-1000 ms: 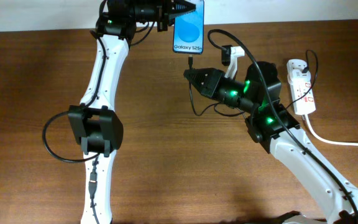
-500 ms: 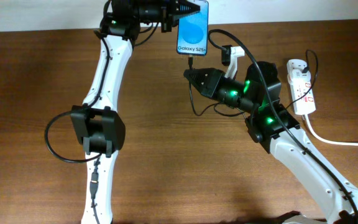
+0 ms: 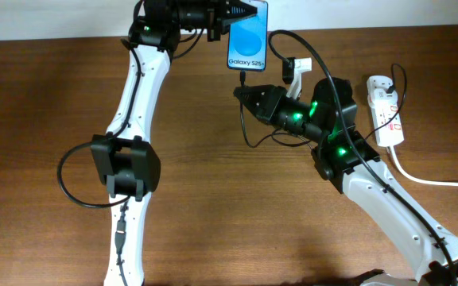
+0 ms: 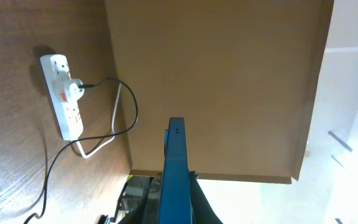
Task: Plug charger to phone and switch on socket
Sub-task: 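Push the cable plug upward into the phone port with the right gripper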
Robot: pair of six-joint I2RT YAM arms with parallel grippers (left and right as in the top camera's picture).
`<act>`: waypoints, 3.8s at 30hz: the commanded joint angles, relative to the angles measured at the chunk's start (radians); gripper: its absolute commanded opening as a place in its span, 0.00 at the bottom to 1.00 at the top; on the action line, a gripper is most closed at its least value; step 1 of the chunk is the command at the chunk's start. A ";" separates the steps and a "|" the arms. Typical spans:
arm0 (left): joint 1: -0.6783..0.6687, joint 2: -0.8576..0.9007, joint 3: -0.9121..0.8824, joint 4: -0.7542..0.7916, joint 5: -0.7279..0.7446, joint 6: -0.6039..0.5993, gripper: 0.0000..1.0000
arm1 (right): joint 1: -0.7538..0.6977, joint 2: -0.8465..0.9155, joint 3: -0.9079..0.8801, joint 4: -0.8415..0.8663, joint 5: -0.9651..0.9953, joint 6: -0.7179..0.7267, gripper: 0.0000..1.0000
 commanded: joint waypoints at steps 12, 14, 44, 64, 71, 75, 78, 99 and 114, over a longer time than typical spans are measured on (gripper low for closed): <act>0.032 -0.017 0.018 0.007 -0.015 0.016 0.00 | -0.006 0.002 0.007 0.026 -0.043 0.021 0.04; 0.032 -0.017 0.018 0.007 -0.015 0.016 0.00 | -0.006 0.002 0.007 0.025 -0.044 0.021 0.04; 0.023 -0.017 0.018 0.006 -0.003 0.001 0.00 | -0.006 0.009 0.007 0.048 -0.015 0.017 0.04; 0.025 -0.017 0.018 0.006 0.008 0.001 0.00 | -0.032 0.009 0.007 0.026 -0.014 0.005 0.04; 0.025 -0.017 0.018 0.006 0.001 0.001 0.00 | -0.031 0.009 0.007 0.033 -0.014 0.006 0.04; 0.025 -0.017 0.018 0.006 0.000 0.001 0.00 | -0.031 0.009 0.007 0.030 -0.017 0.006 0.04; 0.024 -0.017 0.018 0.006 0.000 0.001 0.00 | -0.023 0.009 0.007 0.030 -0.017 0.006 0.04; 0.019 -0.017 0.018 0.007 0.002 0.001 0.00 | -0.010 0.009 0.007 0.010 -0.032 0.006 0.04; 0.012 -0.017 0.018 0.006 0.003 0.001 0.00 | -0.010 0.009 0.007 0.022 -0.032 0.006 0.04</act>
